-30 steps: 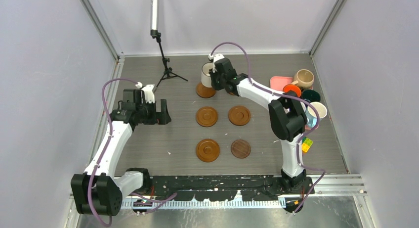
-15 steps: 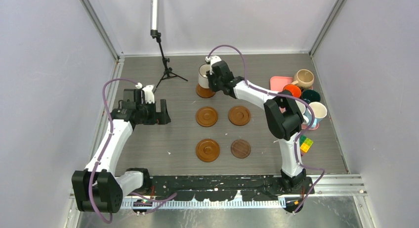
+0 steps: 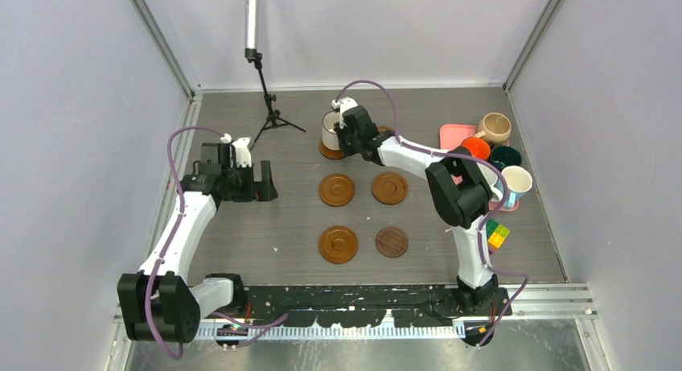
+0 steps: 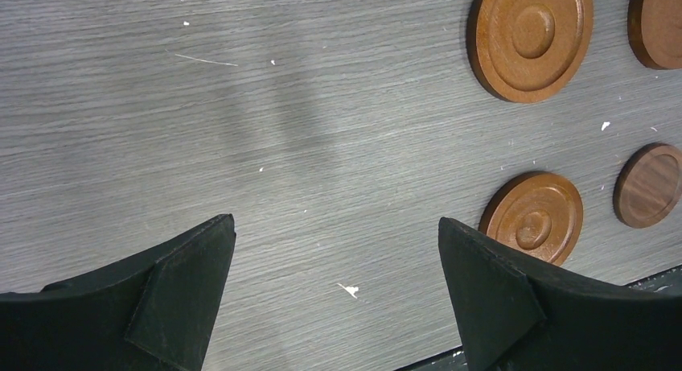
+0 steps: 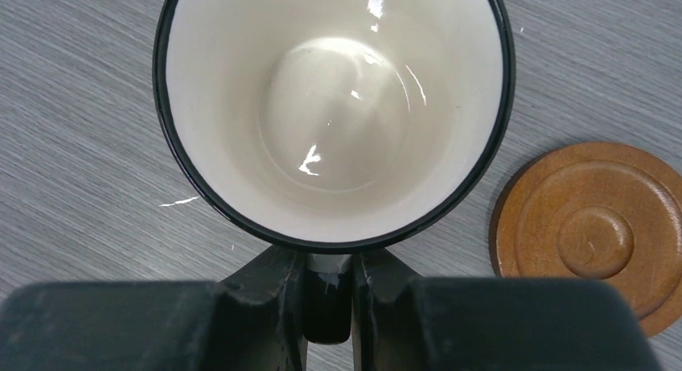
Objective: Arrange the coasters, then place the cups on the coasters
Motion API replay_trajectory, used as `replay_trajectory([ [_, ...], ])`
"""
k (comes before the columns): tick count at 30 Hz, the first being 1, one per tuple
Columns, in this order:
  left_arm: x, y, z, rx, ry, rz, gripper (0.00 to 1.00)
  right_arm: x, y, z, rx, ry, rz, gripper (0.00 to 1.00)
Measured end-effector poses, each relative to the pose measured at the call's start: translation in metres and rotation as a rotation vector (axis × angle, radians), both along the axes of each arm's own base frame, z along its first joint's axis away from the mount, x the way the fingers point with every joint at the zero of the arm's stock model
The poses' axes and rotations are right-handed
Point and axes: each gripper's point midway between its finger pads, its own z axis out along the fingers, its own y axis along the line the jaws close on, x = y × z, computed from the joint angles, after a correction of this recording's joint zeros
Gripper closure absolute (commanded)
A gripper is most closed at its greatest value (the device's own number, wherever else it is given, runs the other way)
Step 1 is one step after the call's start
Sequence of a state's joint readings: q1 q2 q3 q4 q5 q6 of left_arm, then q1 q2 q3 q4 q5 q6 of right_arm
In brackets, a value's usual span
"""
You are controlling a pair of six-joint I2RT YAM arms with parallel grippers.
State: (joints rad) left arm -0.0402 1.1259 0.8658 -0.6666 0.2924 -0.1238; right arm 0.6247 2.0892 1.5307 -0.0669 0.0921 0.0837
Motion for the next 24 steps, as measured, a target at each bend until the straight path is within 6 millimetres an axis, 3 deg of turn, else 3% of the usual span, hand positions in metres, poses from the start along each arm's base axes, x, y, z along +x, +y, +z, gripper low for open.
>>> replay_trajectory([
  [9,-0.001,0.0,0.0,0.001,0.006,0.001,0.0,-0.005,0.004,-0.016,-0.024,0.016,0.008,1.0],
  [19,-0.001,0.0,0.0,-0.005,0.017,-0.002,0.0,-0.003,0.0,-0.017,-0.054,-0.007,-0.011,1.0],
  [21,-0.001,-0.001,-0.001,-0.005,0.019,-0.003,0.0,-0.003,0.0,-0.017,-0.058,-0.009,-0.012,0.96],
  [24,-0.001,-0.001,-0.001,-0.009,0.019,-0.009,0.0,-0.003,-0.001,-0.017,-0.062,-0.01,-0.016,0.83],
])
